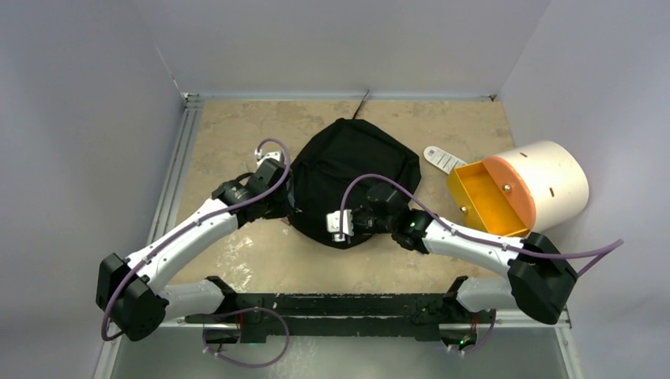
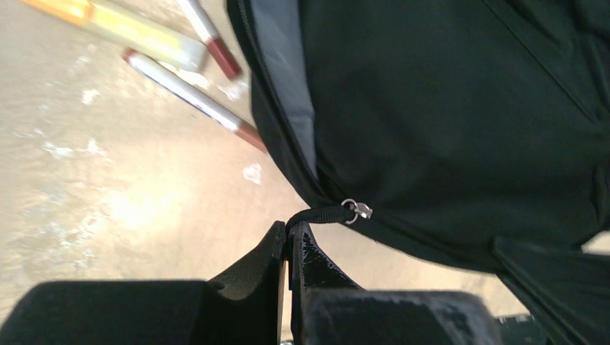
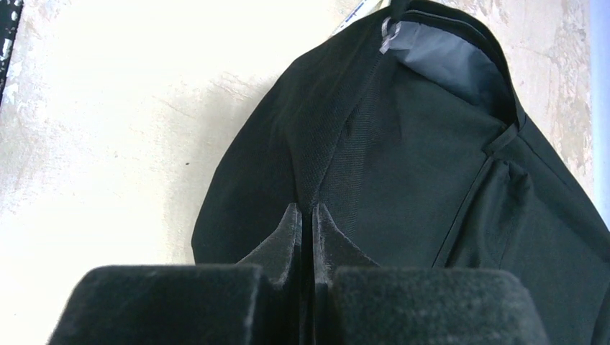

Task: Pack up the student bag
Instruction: Zip the student bag at the center of the board.

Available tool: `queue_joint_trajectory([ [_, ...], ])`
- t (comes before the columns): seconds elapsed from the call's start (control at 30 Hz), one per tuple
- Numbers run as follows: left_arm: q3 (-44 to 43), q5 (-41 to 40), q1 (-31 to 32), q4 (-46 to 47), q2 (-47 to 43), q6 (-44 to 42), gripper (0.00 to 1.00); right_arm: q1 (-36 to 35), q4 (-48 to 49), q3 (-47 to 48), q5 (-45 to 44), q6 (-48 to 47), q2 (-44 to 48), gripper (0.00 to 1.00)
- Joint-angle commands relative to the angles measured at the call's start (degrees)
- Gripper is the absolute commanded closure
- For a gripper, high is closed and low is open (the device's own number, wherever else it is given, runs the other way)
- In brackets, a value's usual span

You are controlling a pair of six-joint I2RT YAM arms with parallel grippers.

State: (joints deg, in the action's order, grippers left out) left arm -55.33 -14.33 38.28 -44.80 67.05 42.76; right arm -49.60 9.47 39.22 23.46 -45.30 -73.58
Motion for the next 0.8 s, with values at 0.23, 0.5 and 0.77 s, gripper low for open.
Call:
queue_joint_trajectory([
  [0.23,-12.9,-7.1,-13.1,6.7,10.6,-15.5,1.00,0.5,-12.0,0.7,-3.6,-3.2,4.5,1.00],
  [0.5,-21.0,-8.9,-16.0,11.3,19.8,-22.3,1.00,0.4,-16.4,0.8,-3.7,-4.4,5.8,1.00],
  [0.77,-21.8,0.6,-16.8,16.4,18.3,-27.4,1.00,0.4,-16.6,2.2,-2.2,-3.2,7.7,0.95],
])
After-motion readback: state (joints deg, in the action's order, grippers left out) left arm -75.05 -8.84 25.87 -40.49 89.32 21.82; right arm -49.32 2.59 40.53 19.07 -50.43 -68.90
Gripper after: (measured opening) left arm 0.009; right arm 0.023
